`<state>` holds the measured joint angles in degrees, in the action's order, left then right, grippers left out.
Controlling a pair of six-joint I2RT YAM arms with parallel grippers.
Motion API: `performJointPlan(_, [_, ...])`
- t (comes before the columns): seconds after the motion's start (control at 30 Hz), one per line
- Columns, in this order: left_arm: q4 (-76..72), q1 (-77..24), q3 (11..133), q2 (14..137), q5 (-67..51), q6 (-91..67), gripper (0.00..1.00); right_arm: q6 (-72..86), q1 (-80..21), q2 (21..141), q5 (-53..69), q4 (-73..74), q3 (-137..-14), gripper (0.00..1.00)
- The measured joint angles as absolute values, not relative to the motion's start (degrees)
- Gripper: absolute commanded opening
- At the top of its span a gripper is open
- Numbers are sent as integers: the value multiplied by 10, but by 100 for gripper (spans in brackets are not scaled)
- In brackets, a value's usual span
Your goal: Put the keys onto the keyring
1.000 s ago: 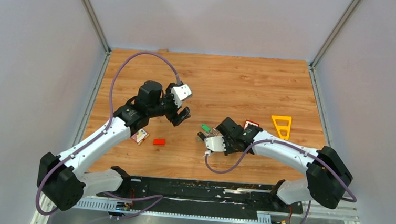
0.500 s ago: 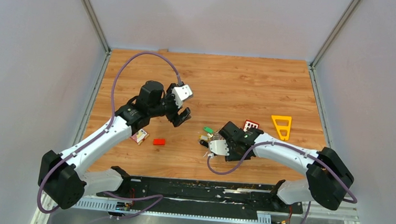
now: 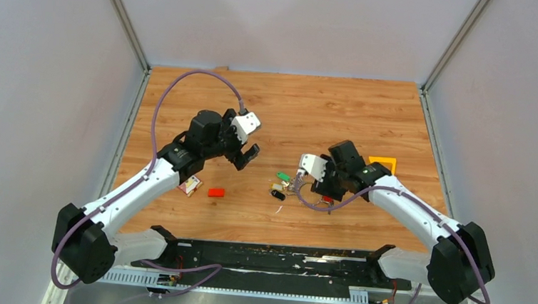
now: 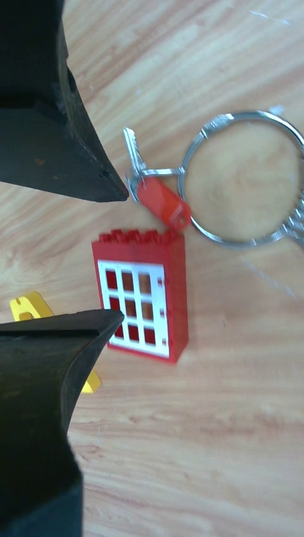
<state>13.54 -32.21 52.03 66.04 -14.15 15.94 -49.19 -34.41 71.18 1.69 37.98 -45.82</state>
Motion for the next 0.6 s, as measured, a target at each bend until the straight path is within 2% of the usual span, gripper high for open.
performJointPlan(0.07, [122,-322,512,660,-117,160,100,-479,-319,705,35,364,-469,77])
performJointPlan(0.13, [107,-322,502,660,-91,161,100,-468,-293,705,52,351,-489,92])
performJointPlan(0.2, [93,-321,494,660,-66,163,100,-455,-273,705,65,343,-509,99])
performJointPlan(0.6, [3,-224,446,660,-17,127,100,-360,-191,706,86,301,-554,100])
